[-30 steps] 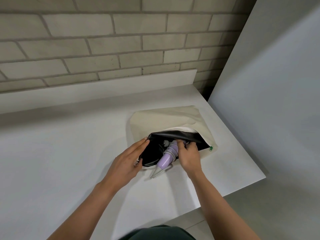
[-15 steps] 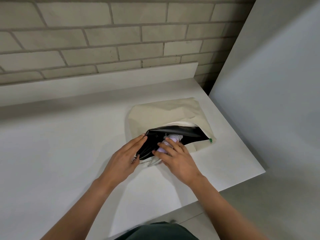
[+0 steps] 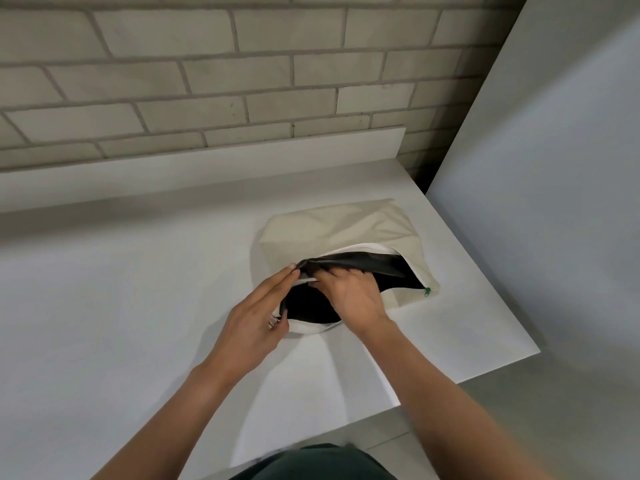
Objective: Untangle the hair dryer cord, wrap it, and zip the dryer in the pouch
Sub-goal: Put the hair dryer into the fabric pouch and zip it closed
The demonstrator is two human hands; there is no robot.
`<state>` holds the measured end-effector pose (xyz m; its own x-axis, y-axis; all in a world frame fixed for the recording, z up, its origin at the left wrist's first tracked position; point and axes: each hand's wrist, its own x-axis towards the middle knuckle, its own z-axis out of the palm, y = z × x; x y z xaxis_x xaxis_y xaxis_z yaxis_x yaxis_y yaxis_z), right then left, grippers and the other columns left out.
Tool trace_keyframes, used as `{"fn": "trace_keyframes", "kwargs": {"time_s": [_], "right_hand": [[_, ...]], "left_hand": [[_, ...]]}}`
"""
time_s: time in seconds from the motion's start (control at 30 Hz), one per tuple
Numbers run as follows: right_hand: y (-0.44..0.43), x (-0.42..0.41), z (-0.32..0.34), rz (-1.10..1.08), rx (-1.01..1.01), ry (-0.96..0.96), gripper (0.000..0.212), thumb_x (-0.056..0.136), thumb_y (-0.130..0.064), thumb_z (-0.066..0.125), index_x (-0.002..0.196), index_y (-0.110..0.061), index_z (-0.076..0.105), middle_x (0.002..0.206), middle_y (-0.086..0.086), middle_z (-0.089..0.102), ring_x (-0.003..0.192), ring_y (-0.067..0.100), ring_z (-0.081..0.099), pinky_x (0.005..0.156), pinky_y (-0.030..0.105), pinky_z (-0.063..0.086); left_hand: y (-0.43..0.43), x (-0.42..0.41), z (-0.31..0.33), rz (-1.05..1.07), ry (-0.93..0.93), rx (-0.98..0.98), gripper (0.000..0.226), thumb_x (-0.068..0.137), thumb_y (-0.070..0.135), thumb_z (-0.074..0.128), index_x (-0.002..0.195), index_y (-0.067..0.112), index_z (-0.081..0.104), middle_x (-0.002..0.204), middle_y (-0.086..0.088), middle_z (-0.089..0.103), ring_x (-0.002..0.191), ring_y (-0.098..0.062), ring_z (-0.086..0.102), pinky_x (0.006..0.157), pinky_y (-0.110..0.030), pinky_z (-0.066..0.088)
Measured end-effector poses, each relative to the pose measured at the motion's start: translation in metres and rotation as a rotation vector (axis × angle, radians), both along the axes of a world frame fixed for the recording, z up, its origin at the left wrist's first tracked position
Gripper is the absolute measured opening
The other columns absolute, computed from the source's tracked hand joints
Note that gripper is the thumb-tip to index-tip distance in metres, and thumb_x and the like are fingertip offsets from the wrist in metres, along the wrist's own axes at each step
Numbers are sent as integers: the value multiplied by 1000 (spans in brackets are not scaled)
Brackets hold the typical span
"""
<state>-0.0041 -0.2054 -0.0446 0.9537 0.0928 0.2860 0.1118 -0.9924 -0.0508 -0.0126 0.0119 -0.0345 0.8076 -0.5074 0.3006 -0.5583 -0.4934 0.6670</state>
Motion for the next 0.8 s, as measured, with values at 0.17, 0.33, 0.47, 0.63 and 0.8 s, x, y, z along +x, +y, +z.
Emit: {"fn": "trace_keyframes", "kwargs": {"time_s": [0.17, 0.33, 0.47, 0.63, 0.8], "right_hand": [[13, 12, -21, -47, 84, 30, 22, 86, -17, 73, 107, -16, 76, 91, 10, 76, 81, 34, 72, 68, 35, 52], [7, -5, -40, 94, 105, 62, 51, 101, -33, 56, 150, -20, 48, 145, 5, 56, 129, 32, 51, 114, 48, 42], [9, -6, -36, 27, 52, 101, 51, 104, -44, 44, 152, -27, 44, 152, 1, 51, 132, 33, 48, 116, 54, 36], [11, 0, -26, -5, 59, 273, 55, 108, -54, 27, 158, -31, 34, 156, -2, 47, 138, 32, 45, 118, 51, 30], [16, 21, -11, -63, 70, 442, 54, 108, -56, 25, 153, -31, 40, 151, 4, 53, 137, 33, 49, 113, 46, 33]], "left_hand": [[3, 5, 1, -3, 7, 14, 80, 89, -1, 68, 156, 31, 41, 161, 24, 35, 125, 23, 43, 87, -2, 43], [7, 16, 2, 62, 41, 3, 76, 90, 1, 68, 155, 30, 43, 159, 21, 39, 121, 25, 44, 89, -1, 40], [7, 20, 1, 72, 42, 0, 73, 90, 3, 68, 154, 30, 44, 159, 22, 39, 122, 23, 45, 87, -1, 40], [13, 16, -1, 47, 71, -3, 75, 89, 0, 68, 153, 32, 45, 158, 24, 40, 105, 9, 60, 77, -4, 43], [19, 16, -2, 49, 75, 11, 76, 88, -2, 68, 152, 32, 47, 157, 25, 41, 92, 12, 58, 75, -1, 40]]}}
